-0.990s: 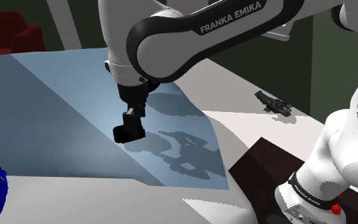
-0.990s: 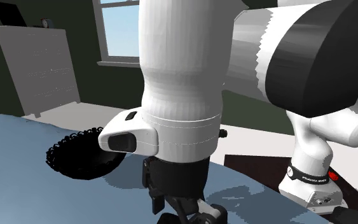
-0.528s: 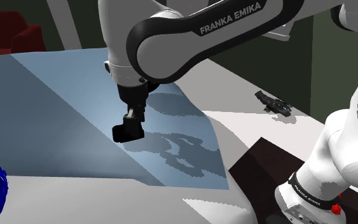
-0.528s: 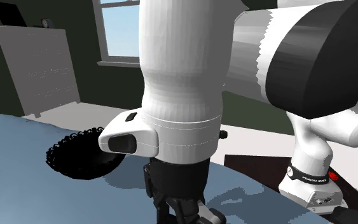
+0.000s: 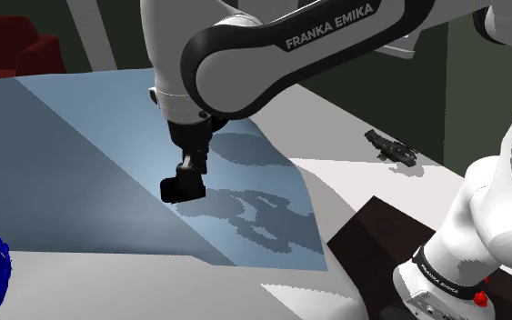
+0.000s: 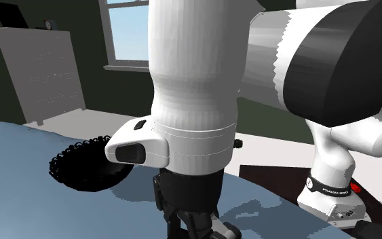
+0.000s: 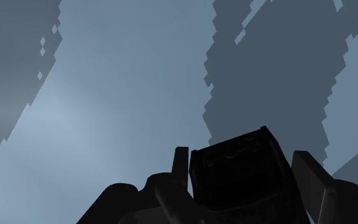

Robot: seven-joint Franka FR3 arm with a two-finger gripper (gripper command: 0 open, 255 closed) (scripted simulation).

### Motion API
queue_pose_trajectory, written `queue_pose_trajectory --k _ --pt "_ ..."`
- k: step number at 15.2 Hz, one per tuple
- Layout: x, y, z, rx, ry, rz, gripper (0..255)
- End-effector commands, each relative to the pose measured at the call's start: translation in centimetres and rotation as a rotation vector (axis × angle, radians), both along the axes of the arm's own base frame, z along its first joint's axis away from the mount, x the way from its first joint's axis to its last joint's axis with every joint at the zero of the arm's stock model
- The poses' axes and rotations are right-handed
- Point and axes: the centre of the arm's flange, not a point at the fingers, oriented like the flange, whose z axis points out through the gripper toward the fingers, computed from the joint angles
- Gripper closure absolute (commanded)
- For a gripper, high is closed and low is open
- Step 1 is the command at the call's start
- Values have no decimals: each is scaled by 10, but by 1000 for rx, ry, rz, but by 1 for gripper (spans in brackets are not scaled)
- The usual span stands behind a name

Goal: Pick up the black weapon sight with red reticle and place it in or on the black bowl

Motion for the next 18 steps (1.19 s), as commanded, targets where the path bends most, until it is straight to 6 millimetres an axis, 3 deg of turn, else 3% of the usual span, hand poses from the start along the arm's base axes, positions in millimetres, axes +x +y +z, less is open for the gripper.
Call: queue_pose_trajectory --k 1,18 --pt "0 0 0 0 0 0 255" --pt "0 0 90 0 0 0 255"
